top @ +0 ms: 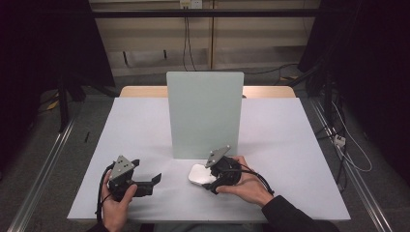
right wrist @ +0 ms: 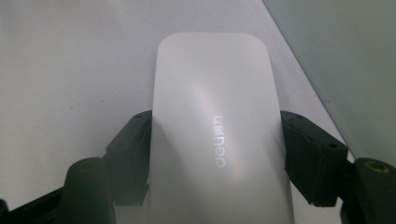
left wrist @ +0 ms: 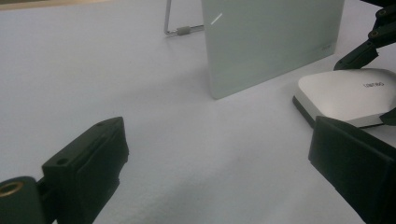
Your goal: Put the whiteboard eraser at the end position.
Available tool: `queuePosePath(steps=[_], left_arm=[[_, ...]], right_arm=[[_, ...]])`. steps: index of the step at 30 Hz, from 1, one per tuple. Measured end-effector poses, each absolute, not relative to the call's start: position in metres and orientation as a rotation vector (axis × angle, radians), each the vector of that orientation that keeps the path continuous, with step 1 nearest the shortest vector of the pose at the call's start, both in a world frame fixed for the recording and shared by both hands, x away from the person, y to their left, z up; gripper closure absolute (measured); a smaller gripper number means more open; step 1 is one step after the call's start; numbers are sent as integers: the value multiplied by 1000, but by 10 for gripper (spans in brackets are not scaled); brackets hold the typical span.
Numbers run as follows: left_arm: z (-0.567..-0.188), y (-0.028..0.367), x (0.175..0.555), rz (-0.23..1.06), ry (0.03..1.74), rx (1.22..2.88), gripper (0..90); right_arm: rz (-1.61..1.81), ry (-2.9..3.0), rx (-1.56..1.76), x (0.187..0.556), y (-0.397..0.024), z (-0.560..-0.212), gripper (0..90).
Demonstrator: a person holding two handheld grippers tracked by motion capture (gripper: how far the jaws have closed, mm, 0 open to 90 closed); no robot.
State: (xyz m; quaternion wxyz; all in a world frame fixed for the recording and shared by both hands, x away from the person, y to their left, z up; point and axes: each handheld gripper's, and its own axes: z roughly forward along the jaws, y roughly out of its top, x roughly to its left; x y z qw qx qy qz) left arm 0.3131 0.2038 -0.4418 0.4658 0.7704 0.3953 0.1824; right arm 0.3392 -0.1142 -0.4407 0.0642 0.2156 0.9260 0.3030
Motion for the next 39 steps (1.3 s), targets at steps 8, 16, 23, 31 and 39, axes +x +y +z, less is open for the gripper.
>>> queuePosePath(steps=[8,16,23,31,39], left_arm=[[-442,204,313,448,974,1888,45],[-441,204,313,447,974,1886,45],[-442,203,314,446,978,1889,45],[-442,203,314,445,979,1888,45],[-443,203,315,433,987,1885,45]], right_arm=[[908,2799,682,340,-114,-443,264],[950,2762,697,341,-116,-441,91],[1023,2689,753,341,-121,-435,75],[1089,2592,854,341,-131,-431,78],[1167,2494,951,341,-141,-428,71]])
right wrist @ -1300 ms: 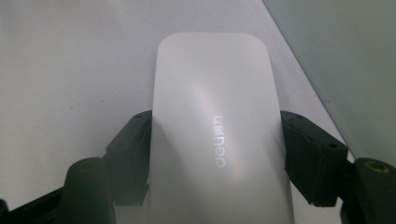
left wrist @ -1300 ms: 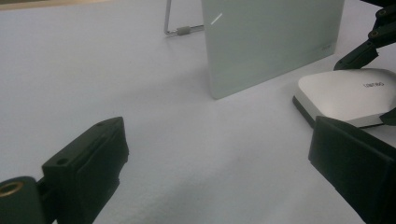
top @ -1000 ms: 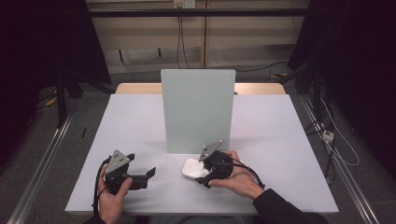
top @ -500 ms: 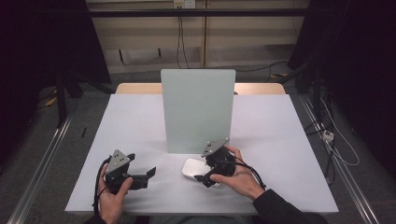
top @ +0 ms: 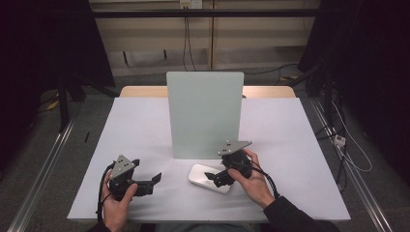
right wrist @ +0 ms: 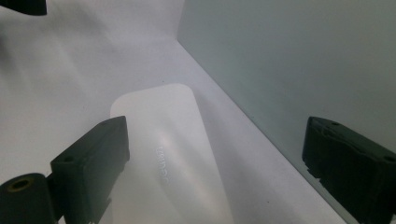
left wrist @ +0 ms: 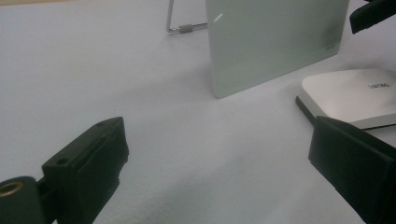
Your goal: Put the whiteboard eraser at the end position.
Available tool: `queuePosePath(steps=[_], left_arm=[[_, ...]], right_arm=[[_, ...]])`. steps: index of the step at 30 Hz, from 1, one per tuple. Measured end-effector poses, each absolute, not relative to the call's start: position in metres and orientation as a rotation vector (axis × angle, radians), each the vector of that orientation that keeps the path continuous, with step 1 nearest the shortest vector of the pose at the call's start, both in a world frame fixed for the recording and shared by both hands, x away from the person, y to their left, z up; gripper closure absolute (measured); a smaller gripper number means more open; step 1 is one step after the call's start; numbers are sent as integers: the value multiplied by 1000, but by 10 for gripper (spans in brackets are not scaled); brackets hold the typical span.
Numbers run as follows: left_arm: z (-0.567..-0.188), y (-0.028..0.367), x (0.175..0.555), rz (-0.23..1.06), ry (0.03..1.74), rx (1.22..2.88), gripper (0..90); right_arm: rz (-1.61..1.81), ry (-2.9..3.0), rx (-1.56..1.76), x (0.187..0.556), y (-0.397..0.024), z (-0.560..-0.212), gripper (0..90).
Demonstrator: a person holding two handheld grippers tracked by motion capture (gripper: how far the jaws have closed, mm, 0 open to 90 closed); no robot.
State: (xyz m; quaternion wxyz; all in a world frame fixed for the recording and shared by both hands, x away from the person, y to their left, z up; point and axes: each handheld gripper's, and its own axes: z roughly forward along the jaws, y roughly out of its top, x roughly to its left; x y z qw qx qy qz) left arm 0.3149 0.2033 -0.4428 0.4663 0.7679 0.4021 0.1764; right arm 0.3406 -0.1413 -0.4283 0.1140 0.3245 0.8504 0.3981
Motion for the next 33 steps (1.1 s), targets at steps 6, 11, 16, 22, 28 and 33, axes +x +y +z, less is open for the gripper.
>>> queuePosePath(steps=[6,11,16,22,28,33], left_arm=[[-442,205,315,438,992,1880,45],[-442,206,316,446,999,1874,46],[-442,207,314,446,999,1868,47],[-441,208,314,451,999,1861,47],[-440,209,313,454,1001,1856,47],[-440,209,313,456,1000,1858,47]], right_arm=[[1193,2401,994,337,-147,-426,78],[1243,2329,1094,337,-158,-427,67],[1240,2266,1115,335,-169,-427,70],[1209,2204,1144,330,-183,-428,69],[1220,2137,1154,325,-199,-424,69],[1214,2091,1177,317,-215,-425,69]])
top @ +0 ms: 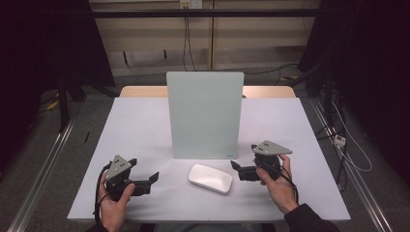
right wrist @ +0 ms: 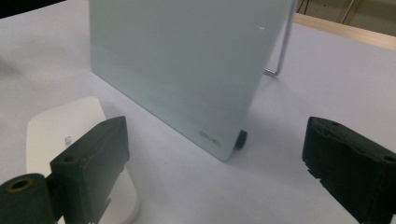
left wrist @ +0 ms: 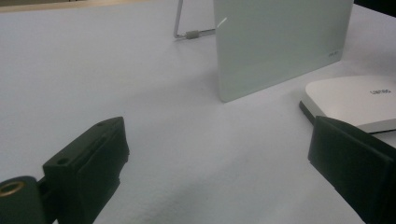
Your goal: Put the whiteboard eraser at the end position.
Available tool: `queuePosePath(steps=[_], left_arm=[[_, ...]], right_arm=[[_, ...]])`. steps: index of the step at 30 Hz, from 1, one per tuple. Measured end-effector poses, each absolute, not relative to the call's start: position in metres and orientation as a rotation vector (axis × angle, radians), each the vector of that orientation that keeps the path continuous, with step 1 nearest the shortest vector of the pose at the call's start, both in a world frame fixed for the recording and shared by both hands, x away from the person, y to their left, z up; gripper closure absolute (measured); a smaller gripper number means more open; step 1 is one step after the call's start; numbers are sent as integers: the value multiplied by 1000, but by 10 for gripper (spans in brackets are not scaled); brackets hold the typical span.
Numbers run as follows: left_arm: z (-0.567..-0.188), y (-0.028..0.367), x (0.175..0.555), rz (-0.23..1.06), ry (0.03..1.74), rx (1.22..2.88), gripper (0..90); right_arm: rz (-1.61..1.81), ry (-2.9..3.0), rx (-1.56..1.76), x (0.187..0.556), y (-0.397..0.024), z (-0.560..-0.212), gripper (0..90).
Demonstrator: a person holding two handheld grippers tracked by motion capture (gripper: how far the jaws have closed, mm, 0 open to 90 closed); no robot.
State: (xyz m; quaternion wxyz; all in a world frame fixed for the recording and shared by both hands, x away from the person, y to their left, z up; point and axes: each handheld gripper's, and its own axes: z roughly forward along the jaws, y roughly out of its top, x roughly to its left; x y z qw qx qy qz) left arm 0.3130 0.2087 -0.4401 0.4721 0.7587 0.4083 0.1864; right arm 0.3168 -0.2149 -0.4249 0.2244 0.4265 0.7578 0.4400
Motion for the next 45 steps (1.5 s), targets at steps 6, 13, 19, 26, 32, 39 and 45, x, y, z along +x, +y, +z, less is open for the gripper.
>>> queuePosePath(steps=[6,13,19,26,32,39,45], left_arm=[[-440,209,313,465,1003,1857,48],[-439,210,313,464,1002,1849,47],[-439,211,313,468,1013,1841,47],[-438,212,313,474,1011,1841,47],[-438,213,312,475,1010,1839,47],[-437,216,312,476,1015,1829,48],[-437,215,312,473,1016,1825,47]], right_arm=[[1193,2050,1235,309,-234,-431,69],[1191,1990,1298,301,-254,-433,67],[1170,1961,1339,296,-267,-438,67],[1157,1916,1367,287,-283,-444,68],[1153,1885,1371,283,-291,-444,69],[1129,1893,1358,280,-291,-450,68],[1140,1880,1362,281,-291,-450,68]])
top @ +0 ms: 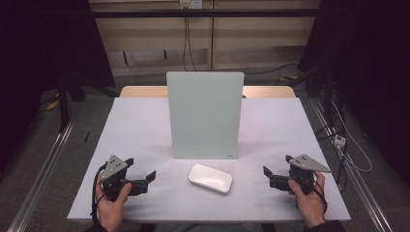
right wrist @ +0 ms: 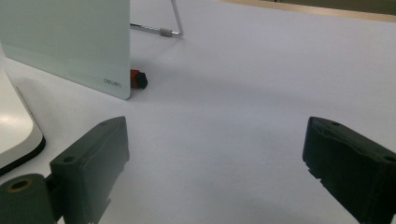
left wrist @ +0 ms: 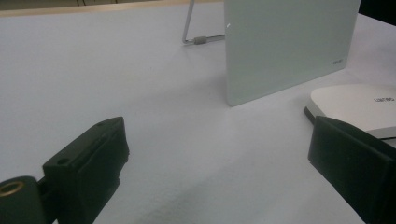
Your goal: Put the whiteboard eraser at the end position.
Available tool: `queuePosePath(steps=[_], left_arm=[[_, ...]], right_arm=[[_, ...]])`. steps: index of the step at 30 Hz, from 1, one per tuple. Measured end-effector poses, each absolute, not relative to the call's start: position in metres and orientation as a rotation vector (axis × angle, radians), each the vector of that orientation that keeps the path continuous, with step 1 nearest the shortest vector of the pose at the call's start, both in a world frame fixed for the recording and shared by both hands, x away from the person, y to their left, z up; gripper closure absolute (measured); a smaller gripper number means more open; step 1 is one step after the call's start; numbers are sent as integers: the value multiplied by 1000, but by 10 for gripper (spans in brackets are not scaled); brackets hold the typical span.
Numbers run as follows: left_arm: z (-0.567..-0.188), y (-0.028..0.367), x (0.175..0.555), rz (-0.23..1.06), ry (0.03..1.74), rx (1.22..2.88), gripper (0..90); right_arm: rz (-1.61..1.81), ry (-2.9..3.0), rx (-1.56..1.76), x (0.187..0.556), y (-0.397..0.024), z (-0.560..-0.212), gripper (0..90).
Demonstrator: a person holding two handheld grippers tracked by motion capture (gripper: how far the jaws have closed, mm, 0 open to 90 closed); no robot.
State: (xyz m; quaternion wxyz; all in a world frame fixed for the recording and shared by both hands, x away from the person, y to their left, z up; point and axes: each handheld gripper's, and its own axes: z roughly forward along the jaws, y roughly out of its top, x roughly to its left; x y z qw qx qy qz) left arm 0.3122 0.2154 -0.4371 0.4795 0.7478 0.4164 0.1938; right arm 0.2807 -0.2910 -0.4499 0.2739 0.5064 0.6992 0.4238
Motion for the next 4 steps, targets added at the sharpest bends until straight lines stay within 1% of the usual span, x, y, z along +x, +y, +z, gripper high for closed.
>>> queuePosePath(steps=[4], left_arm=[[-438,216,314,467,1027,1821,47]], right_arm=[[1146,1876,1362,281,-291,-450,68]])
